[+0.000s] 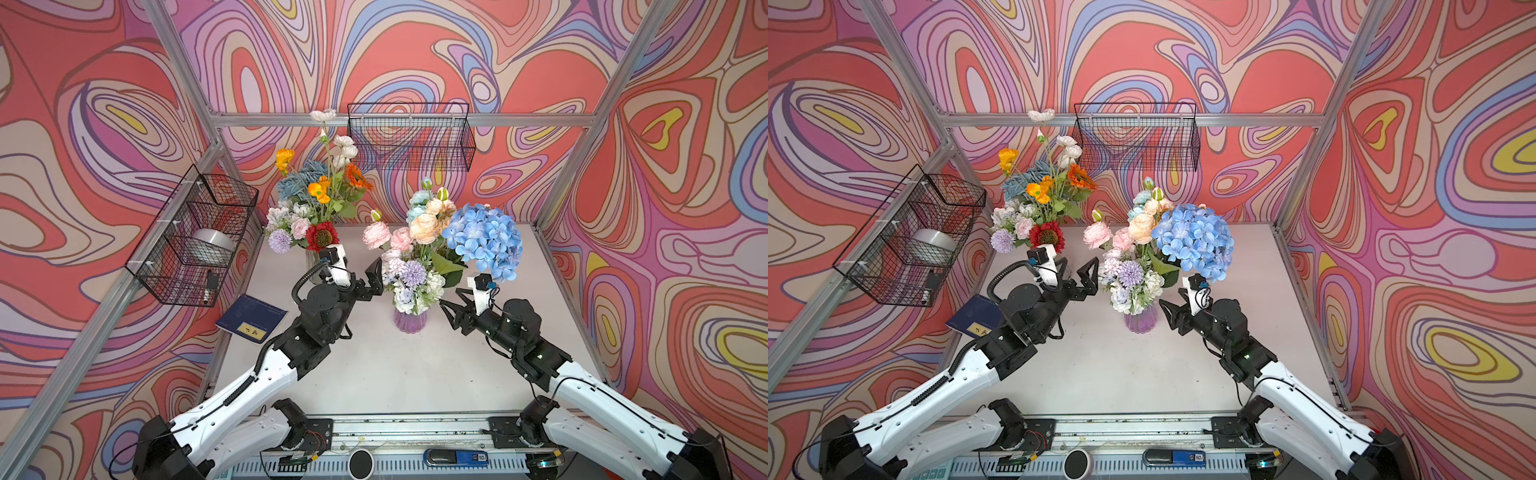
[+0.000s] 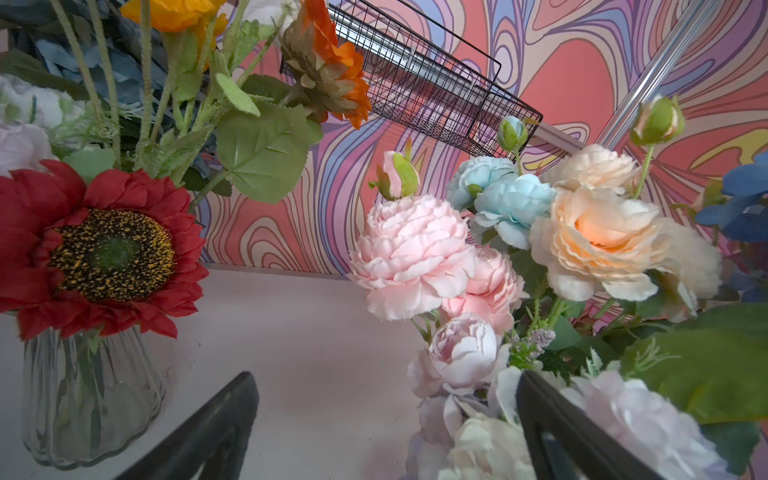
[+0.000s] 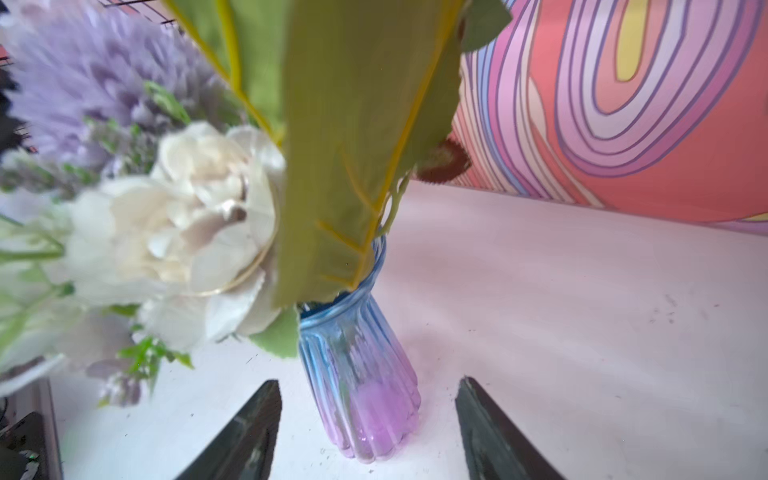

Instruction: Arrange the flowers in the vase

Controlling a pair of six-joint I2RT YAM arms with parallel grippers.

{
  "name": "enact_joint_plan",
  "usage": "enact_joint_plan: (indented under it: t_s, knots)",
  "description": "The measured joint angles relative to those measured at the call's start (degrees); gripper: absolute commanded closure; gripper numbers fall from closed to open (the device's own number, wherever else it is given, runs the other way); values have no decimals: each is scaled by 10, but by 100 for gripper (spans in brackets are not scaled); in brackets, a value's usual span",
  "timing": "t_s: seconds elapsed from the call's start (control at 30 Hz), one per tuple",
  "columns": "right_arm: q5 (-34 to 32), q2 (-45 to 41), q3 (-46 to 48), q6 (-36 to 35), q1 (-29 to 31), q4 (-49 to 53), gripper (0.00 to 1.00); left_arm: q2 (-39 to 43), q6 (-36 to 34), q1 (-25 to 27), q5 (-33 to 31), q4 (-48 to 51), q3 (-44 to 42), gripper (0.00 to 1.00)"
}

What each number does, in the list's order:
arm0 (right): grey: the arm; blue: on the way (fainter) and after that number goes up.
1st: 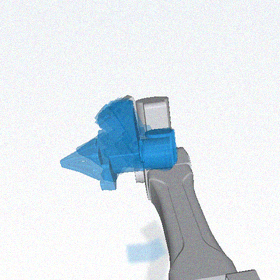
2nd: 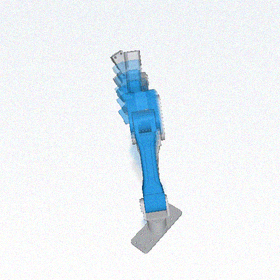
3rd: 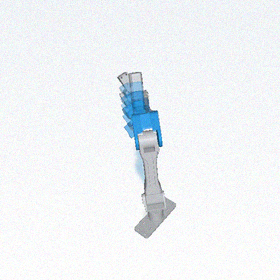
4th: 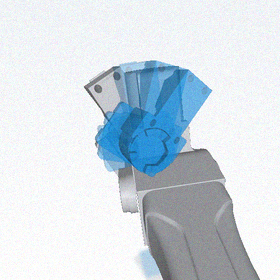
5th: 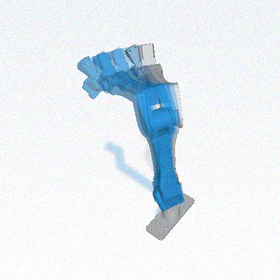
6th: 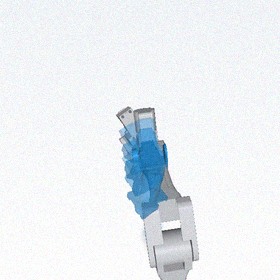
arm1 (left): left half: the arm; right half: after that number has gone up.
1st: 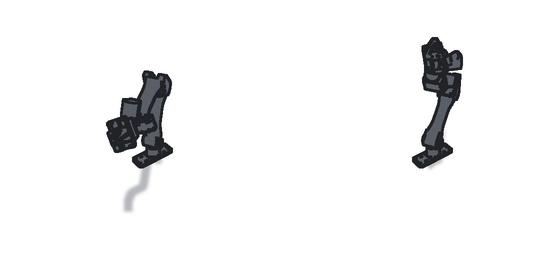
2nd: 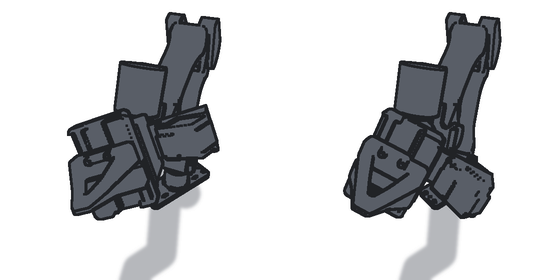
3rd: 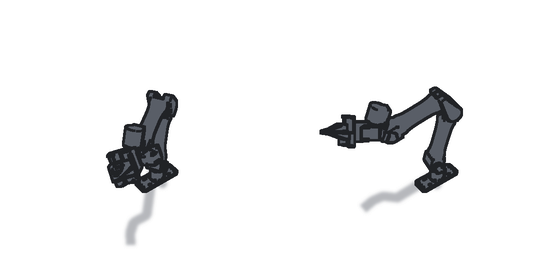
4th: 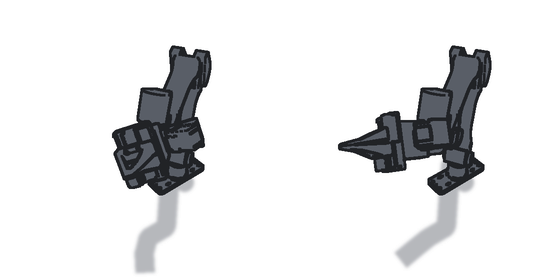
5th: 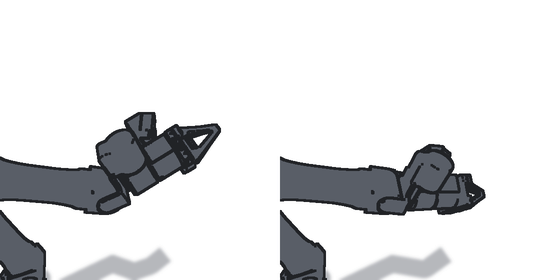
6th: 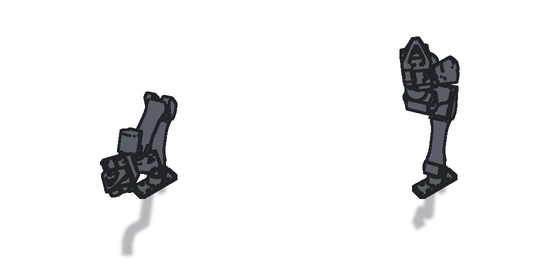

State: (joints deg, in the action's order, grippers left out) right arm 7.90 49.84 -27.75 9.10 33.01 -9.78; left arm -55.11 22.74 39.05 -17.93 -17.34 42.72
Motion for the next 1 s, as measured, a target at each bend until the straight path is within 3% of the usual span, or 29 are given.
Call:
enact_joint_plan:
  t_s: [0.2, 0.57, 0.63, 0.67, 0.7, 1.0]
  knots:
    - [20, 72, 42, 0, 27, -101, 30, 8, 14, -33, 30, 21, 9, 0]
    - [7, 225, 60, -58, 59, -336, 26, 15, 63, -69, 29, 37, 4, 0]
    - [-5, 259, 63, -63, 59, -391, 19, 14, 72, -69, 29, 38, -7, 0]
    - [-11, 275, 64, -64, 59, -416, 7, 14, 76, -69, 29, 38, -12, 0]
    - [-15, 291, 64, -67, 60, -438, 2, 13, 79, -69, 27, 39, -17, 0]
    - [-44, 397, 35, -66, 60, -565, 2, 11, 90, -72, 17, 45, -35, 0]
